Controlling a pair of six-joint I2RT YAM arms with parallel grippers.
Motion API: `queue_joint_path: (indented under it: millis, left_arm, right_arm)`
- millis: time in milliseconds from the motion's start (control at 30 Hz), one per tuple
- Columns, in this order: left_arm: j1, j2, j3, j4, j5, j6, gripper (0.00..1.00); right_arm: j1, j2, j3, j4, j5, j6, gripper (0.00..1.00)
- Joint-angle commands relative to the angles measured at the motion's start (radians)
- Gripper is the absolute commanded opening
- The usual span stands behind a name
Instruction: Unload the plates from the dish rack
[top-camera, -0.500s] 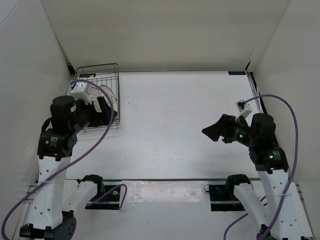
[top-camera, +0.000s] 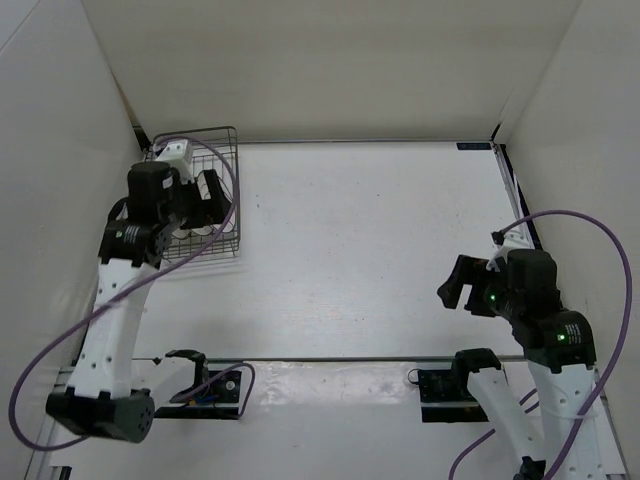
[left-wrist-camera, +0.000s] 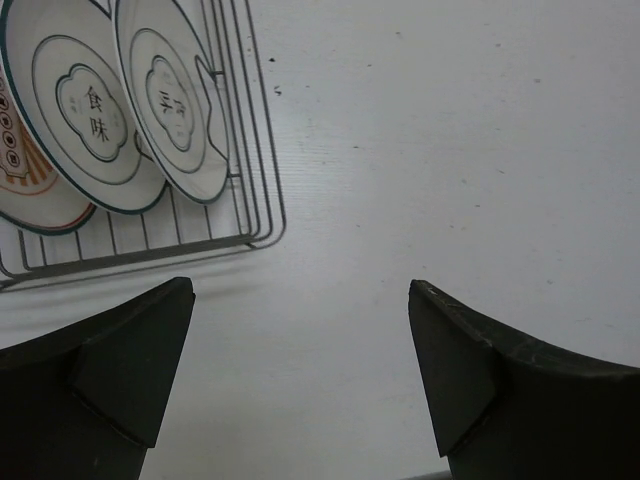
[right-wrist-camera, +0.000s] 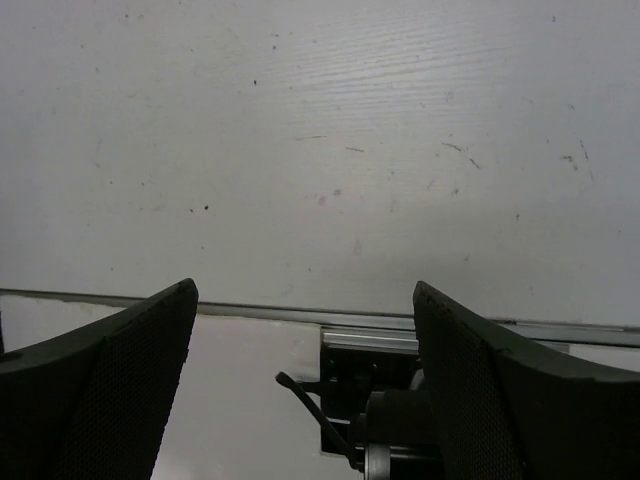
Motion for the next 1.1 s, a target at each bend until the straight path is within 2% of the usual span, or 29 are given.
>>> queue_joint_path:
  millis: [0,167,333,533,700,900,1067]
  left_arm:
    - [-0.001,0.101,0.030,0.068,-0.100,0.070,1.00]
    - [0.039,0.274,0.101,0.093,-0.153,0.072,0.97]
    - [0.085,0.409,0.182,0.125,-0.159,0.032,0.92]
    - [0.103,0.541,0.231,0.163,-0.195,0.036,0.92]
    - [0.102,0.691,0.325,0.143,-0.206,0.062,0.85]
    - [0.103,0.756,0.351,0.154,-0.229,0.071,0.74]
    - [0.103,0.781,0.348,0.156,-0.250,0.088,0.69]
  right_arm:
    - [0.008,-0.043,-0.012,-0.018,0.026,-0.048,0.90]
    - [0.014,-0.059,0.007,-0.033,0.045,-0.063,0.90]
    - [0.028,-0.038,0.014,-0.044,-0.041,-0.088,0.90]
    - [0.034,-0.051,0.005,-0.042,-0.041,-0.103,0.90]
    - [0.033,-0.059,-0.001,-0.042,-0.047,-0.108,0.90]
    - [0.031,-0.057,-0.009,-0.036,-0.035,-0.112,0.90]
    - [0.036,-0.059,-0.012,-0.029,-0.032,-0.114,0.90]
